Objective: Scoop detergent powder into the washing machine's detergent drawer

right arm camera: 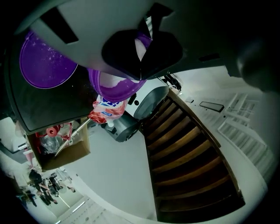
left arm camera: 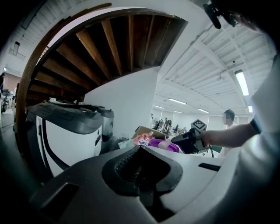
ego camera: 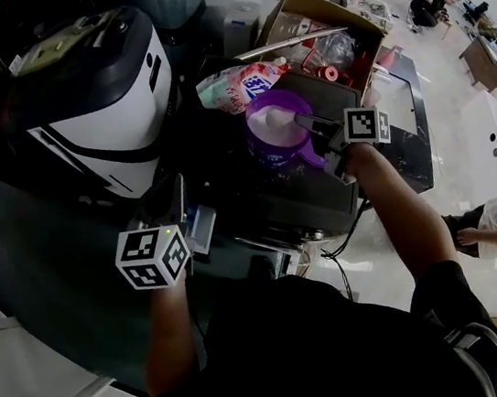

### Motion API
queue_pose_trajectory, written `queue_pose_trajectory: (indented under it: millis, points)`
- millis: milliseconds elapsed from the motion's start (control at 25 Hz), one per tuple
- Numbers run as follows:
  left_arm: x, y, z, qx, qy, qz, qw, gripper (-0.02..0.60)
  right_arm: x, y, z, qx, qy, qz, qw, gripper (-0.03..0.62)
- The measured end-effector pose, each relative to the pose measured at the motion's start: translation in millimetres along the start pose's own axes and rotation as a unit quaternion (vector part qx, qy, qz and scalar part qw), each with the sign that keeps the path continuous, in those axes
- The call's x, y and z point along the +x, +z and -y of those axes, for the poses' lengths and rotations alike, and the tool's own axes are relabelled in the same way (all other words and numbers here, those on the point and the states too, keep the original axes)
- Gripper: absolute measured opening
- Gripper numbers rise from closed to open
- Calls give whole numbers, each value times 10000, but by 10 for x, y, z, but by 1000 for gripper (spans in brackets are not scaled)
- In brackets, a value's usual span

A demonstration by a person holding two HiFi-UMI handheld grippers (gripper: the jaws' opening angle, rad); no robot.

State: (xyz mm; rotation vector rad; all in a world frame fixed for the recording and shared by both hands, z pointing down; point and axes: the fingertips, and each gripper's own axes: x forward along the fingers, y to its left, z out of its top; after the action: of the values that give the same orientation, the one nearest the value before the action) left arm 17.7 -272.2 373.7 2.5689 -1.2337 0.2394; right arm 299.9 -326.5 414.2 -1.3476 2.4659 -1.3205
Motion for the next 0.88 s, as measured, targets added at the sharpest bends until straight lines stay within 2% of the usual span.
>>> queue_pose_trajectory:
  millis: [480,680,880]
  points:
    - [206,108,156,143,308,-90,9994,8,-114,145,70,475,809,411,9947,18]
    - [279,145,243,214,203,-77,9995,8,-204,188,54,587,791,639,9931,18]
    - [223,183,154,206,56,27,9998,8,-267,196,-41,544,492,860,9936,18]
